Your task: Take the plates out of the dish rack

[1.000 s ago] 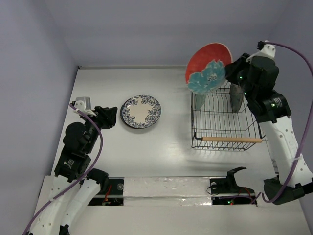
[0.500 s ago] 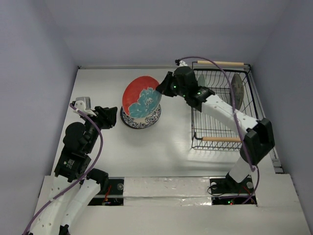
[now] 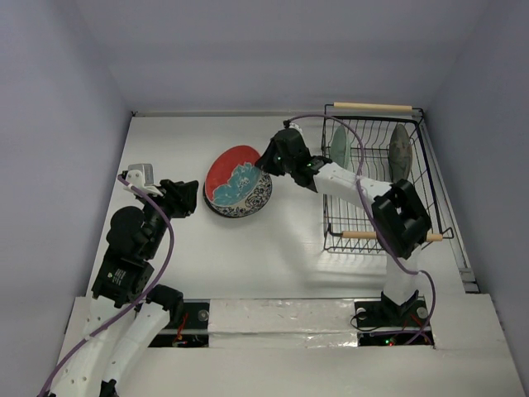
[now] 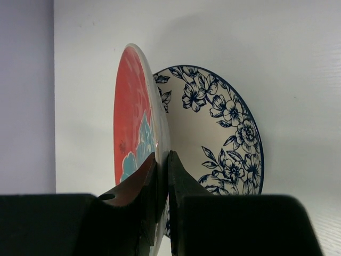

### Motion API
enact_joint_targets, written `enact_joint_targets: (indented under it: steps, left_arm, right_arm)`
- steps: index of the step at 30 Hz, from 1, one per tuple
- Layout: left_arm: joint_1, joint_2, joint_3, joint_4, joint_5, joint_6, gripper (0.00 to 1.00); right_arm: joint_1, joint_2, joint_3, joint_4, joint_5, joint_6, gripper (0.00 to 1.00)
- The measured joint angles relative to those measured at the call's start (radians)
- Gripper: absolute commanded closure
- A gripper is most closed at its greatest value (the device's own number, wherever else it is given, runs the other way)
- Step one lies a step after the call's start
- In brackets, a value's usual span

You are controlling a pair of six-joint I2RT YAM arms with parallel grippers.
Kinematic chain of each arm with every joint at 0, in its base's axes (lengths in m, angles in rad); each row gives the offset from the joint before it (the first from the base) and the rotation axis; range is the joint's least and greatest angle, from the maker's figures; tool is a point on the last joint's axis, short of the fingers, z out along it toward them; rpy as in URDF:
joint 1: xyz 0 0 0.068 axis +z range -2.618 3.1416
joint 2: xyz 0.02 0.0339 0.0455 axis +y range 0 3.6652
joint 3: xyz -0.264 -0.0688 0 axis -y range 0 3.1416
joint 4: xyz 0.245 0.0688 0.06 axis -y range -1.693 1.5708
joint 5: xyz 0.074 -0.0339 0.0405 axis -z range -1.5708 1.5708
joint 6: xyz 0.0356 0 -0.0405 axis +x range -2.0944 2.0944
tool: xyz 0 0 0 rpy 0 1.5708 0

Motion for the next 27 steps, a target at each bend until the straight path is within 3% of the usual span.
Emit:
enact_joint_targets:
  steps: [10,16,27]
  left_arm:
    - [0.0,0.0,0.0,0.0,0.0,0.0,0.6]
    - [0.0,0.0,0.0,0.0,0.0,0.0,0.6]
    - [0.0,0.0,0.0,0.0,0.0,0.0,0.6]
  right_arm:
    - [0.014,0.029,-0.118,0.123,0.005,0.1,0.98]
    - [0.023,0.029,-0.164,0.16,0.006,0.126,0.7]
    - [0.061,0.028,-0.183,0.048,0.08,0.054,0.35]
